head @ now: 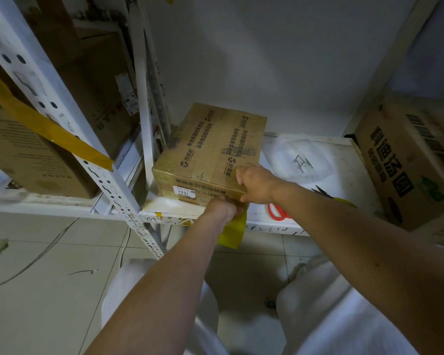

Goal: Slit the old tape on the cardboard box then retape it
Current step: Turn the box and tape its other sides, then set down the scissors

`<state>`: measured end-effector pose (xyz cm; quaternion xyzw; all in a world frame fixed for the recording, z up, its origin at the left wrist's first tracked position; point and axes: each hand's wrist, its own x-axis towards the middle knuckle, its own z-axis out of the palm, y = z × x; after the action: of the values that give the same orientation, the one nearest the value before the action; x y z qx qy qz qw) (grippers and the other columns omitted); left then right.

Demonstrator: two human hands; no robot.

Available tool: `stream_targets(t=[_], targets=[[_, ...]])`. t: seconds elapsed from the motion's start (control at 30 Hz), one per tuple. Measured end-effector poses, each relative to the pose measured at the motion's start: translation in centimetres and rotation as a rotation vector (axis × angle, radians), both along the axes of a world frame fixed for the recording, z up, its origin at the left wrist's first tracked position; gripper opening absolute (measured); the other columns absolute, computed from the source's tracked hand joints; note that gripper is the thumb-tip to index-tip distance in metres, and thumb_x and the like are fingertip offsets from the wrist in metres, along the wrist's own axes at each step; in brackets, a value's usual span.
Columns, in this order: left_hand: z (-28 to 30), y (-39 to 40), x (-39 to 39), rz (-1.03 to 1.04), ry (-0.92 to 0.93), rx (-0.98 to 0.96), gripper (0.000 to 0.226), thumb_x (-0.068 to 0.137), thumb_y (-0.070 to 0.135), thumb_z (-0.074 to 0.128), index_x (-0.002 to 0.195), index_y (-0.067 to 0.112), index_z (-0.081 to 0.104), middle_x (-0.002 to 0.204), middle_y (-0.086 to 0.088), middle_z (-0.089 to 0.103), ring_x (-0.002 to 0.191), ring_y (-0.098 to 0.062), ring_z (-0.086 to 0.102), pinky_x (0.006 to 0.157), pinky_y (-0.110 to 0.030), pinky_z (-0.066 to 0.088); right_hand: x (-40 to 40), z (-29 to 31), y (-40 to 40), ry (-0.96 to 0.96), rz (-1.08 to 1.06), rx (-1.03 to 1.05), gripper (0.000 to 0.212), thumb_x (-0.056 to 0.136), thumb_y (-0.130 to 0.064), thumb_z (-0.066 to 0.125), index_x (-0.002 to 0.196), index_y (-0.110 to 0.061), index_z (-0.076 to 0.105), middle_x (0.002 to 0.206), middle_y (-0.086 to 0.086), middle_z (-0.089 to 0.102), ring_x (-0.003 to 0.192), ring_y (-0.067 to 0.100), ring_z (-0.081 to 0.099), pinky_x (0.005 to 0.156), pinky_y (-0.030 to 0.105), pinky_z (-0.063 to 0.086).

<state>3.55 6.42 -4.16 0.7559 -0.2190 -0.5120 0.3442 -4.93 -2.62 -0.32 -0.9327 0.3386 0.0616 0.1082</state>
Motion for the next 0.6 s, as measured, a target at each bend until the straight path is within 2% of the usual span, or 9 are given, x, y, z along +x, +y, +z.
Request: stream_targets(t=[0.13,0.2,0.27,0.3,0.33,0.4,0.43,0.5,0.6], targets=[[-0.2,-0.1,0.2,-0.003,-0.004,-0.013,0.033,0.085,0.004,0.066,0.117,0.005,0.059,0.118,-0.017,0.064,0.114,-0.032,0.058,0.103,-0.044,0.045,-0.5,-0.1,-0.1,-0.038,0.036,0.047,0.043,0.073,-0.019,0.077,0.1,-0.017,0.044,0.115,0.004,0.046,0.103,0.02,0.043,0.078,0.026,0.037],[-0.5,-0.3,0.5,0.017,0.013,-0.042,0.037,0.086,0.002,0.064,0.122,0.0,0.056,0.124,-0.02,0.061,0.118,-0.033,0.058,0.1,-0.039,0.047,-1.2,0.4,-0.6,-0.16,-0.009,0.255,0.036,0.074,-0.023,0.079,0.094,-0.018,0.049,0.106,-0.001,0.049,0.096,0.016,0.047,0.077,0.026,0.041],[-0.5,-0.3,0.5,0.011,-0.003,-0.037,0.035,0.086,0.005,0.067,0.119,0.0,0.058,0.123,-0.02,0.062,0.116,-0.032,0.059,0.1,-0.039,0.047,-2.3,0.5,-1.3,-0.431,-0.192,0.547,0.02,0.082,-0.027,0.073,0.09,-0.016,0.058,0.094,-0.003,0.057,0.089,0.014,0.054,0.075,0.026,0.046],[-0.6,-0.4,0.6,0.002,-0.011,-0.024,0.033,0.084,0.007,0.069,0.115,0.002,0.06,0.12,-0.019,0.063,0.114,-0.031,0.059,0.101,-0.041,0.047,-3.1,-0.2,-1.9,-0.539,-0.322,0.582,0.013,0.087,-0.026,0.067,0.084,-0.016,0.059,0.088,-0.003,0.058,0.084,0.015,0.057,0.071,0.026,0.047],[-0.7,-0.4,0.6,0.004,-0.007,-0.019,0.031,0.084,0.008,0.071,0.113,0.003,0.061,0.119,-0.019,0.064,0.113,-0.031,0.059,0.1,-0.043,0.047,-3.8,-1.2,-2.5,-0.552,-0.446,0.494,0.017,0.091,-0.025,0.06,0.077,-0.016,0.056,0.08,-0.001,0.058,0.081,0.019,0.059,0.067,0.028,0.046],[-0.9,-0.3,0.8,0.002,0.009,-0.013,0.028,0.083,0.008,0.072,0.109,0.004,0.062,0.116,-0.018,0.064,0.113,-0.031,0.059,0.099,-0.043,0.047,-5.7,-4.0,-3.5,-0.31,-0.608,0.209,0.029,0.092,-0.025,0.052,0.066,-0.015,0.048,0.07,0.004,0.055,0.079,0.029,0.062,0.064,0.027,0.042],[-1.0,-0.3,0.9,0.004,0.015,-0.011,0.025,0.083,0.007,0.072,0.105,0.005,0.063,0.114,-0.018,0.065,0.112,-0.031,0.059,0.099,-0.043,0.047,-6.4,-5.3,-3.5,-0.179,-0.657,0.149,0.031,0.093,-0.027,0.052,0.066,-0.013,0.047,0.069,0.006,0.054,0.077,0.028,0.062,0.062,0.027,0.042],[-1.3,-0.3,1.1,0.007,0.046,-0.015,0.015,0.081,0.005,0.072,0.09,0.01,0.062,0.103,-0.015,0.065,0.107,-0.03,0.06,0.101,-0.045,0.046,-7.4,-7.3,-3.0,0.002,-0.685,0.134,0.03,0.095,-0.035,0.052,0.078,-0.01,0.052,0.077,0.006,0.055,0.075,0.022,0.056,0.061,0.027,0.041],[-1.5,-0.4,1.3,0.007,0.065,-0.014,0.018,0.08,0.003,0.072,0.078,0.016,0.059,0.095,-0.011,0.063,0.103,-0.029,0.06,0.101,-0.047,0.046,-7.4,-8.8,-2.5,0.104,-0.617,0.019,0.033,0.092,-0.039,0.056,0.101,-0.008,0.059,0.088,0.006,0.06,0.083,0.022,0.06,0.066,0.026,0.042]])
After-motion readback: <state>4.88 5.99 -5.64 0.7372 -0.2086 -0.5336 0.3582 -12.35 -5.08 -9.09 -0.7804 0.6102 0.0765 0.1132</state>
